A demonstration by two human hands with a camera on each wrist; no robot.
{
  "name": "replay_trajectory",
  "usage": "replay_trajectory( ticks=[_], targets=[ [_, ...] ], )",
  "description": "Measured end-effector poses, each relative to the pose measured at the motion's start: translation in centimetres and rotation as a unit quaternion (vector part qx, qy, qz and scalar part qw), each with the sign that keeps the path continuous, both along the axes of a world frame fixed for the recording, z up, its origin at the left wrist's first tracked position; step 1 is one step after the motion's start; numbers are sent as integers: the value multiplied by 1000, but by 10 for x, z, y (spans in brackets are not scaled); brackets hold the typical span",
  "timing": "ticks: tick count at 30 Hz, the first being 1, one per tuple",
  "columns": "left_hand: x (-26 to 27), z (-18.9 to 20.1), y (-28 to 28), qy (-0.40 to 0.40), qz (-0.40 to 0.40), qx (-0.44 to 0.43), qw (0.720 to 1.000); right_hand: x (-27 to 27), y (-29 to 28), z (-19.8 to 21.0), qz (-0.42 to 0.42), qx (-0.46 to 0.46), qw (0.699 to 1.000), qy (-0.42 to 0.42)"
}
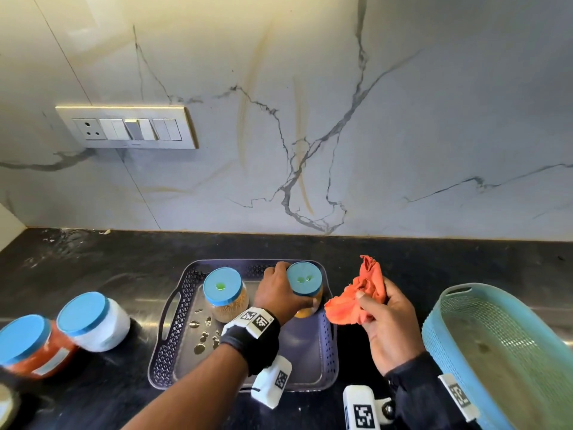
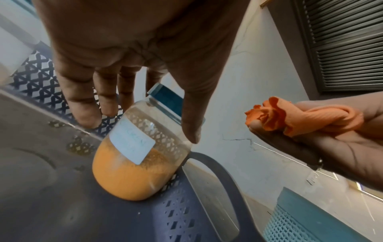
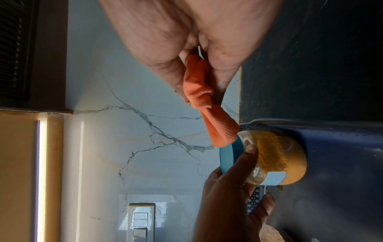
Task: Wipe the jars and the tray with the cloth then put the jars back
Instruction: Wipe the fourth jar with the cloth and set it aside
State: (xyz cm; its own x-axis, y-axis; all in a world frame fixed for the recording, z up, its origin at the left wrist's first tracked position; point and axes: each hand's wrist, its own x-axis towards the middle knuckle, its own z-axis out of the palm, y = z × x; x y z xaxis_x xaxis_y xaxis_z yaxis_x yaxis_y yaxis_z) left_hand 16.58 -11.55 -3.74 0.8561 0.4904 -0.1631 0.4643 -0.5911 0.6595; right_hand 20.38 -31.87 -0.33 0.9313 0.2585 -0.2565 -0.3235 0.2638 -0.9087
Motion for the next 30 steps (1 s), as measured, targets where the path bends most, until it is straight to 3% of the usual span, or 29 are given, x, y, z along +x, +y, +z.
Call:
replay_trajectory(
  ticks=[5, 10, 14, 16, 19, 23, 25, 27, 30],
  targets=[
    [-15, 22, 0, -93, 10, -34, 995, 2, -3, 3, -22, -12, 1000, -6],
    [-45, 61, -7, -213, -9, -92, 973, -2, 1, 22, 19, -61, 991, -115],
    [-64, 72, -12, -282, -6, -29, 959, -18, 10, 61, 41, -68, 966, -247],
    [-72, 75, -14, -297, -15, -1, 955, -25, 15, 73, 55, -134, 924, -354],
    [-81, 75, -16, -296, -32, 16, 955, -35, 24, 78, 91, -268, 828, -484],
    [-92, 75, -20, -316, -52, 41, 947, -50, 31, 78, 116, -373, 717, -577],
    [-96, 79, -22, -330, -60, 54, 941, -54, 30, 78, 101, -398, 683, -604],
    [-97, 80, -23, -333, -63, 83, 937, -54, 31, 79, 96, -384, 693, -602],
    [-97, 85, -26, -325, -74, 121, 935, -53, 33, 81, 77, -349, 733, -579]
  ],
)
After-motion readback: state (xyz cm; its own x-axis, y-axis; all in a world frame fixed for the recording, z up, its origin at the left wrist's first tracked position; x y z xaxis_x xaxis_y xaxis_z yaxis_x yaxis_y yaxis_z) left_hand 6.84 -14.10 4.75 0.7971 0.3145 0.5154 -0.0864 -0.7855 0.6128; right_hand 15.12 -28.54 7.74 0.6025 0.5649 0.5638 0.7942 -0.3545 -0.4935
